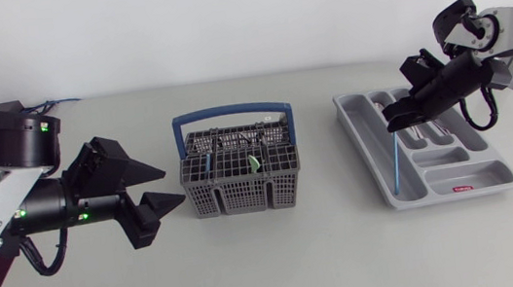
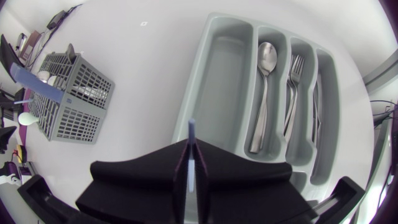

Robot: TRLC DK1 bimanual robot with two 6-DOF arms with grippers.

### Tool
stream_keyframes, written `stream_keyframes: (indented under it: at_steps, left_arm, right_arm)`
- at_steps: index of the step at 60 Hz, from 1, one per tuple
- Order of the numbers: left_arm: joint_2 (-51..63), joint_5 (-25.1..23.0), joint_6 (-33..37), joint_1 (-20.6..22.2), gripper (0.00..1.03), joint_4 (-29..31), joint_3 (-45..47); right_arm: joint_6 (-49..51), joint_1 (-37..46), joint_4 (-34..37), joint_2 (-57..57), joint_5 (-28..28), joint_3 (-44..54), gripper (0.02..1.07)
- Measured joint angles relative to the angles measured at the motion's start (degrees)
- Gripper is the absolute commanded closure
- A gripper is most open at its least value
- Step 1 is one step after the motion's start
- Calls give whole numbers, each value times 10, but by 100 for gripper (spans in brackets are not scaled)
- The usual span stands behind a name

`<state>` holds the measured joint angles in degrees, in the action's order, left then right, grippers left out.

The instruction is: Unload the cutlery basket into the drawer organizer.

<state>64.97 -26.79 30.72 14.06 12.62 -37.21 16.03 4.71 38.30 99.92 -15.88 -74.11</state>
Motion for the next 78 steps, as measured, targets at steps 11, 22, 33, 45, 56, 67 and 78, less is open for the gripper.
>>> stream_keyframes:
  at_steps: [11,22,33,45,56,67,78]
  left_arm:
    - [-1,0,2,0,7,0,0]
    - [-1,0,7,0,7,0,0]
    - [-1,0,9,0,7,0,0]
    - [-1,0,8,8,7,-27,0]
    - [2,0,4,17,11,-147,3]
    - [30,0,25,30,12,-237,33]
    - [63,0,66,30,15,-263,44]
  right_arm:
    - [-16,-3,-41,44,3,-31,83]
    - [-28,-7,-77,76,27,-46,35]
    - [-30,-13,-106,69,42,-45,22]
    - [-29,-25,-129,-21,39,5,22]
    - [-27,-57,-142,-109,19,75,22]
    - [-27,-113,-158,-167,11,160,22]
    - [-25,-148,-178,-197,11,213,22]
